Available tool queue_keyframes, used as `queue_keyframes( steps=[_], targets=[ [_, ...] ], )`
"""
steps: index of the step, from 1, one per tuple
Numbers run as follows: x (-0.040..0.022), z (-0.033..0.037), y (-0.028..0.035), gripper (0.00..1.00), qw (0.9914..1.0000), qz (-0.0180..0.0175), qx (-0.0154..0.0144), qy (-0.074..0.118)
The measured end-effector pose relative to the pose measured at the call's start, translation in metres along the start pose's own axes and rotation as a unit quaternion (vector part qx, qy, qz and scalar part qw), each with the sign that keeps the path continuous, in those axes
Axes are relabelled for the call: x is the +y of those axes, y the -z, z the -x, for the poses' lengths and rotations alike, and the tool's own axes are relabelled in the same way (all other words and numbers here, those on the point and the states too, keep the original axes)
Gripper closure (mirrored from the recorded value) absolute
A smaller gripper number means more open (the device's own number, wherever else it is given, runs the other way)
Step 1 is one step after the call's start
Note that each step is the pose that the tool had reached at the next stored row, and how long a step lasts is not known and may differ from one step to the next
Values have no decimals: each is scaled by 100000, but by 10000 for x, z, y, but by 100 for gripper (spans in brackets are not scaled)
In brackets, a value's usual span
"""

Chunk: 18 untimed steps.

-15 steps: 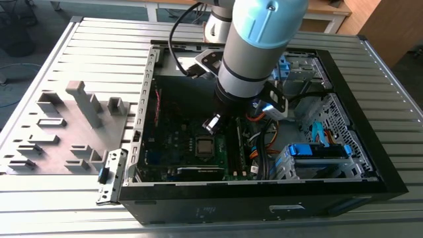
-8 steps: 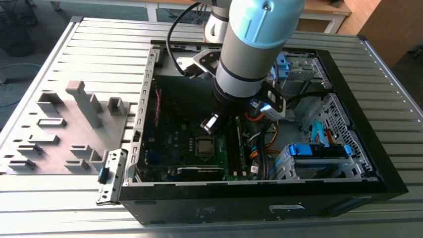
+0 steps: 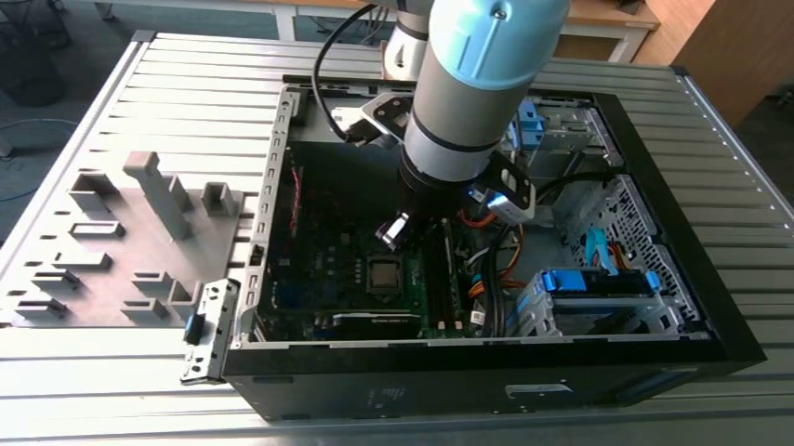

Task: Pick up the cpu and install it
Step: 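Close the cpu cover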

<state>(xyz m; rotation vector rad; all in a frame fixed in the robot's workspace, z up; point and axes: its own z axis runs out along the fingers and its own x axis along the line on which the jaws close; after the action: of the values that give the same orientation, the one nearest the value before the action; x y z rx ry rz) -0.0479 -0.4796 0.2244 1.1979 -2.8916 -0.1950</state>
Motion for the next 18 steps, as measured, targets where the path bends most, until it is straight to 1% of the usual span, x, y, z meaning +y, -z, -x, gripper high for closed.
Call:
queue_keyframes(
  steps=[8,18],
  targets=[
    [37,34,-14,89,100000,3,-7,12],
    [60,56,-24,89,100000,2,-2,8]
  ],
)
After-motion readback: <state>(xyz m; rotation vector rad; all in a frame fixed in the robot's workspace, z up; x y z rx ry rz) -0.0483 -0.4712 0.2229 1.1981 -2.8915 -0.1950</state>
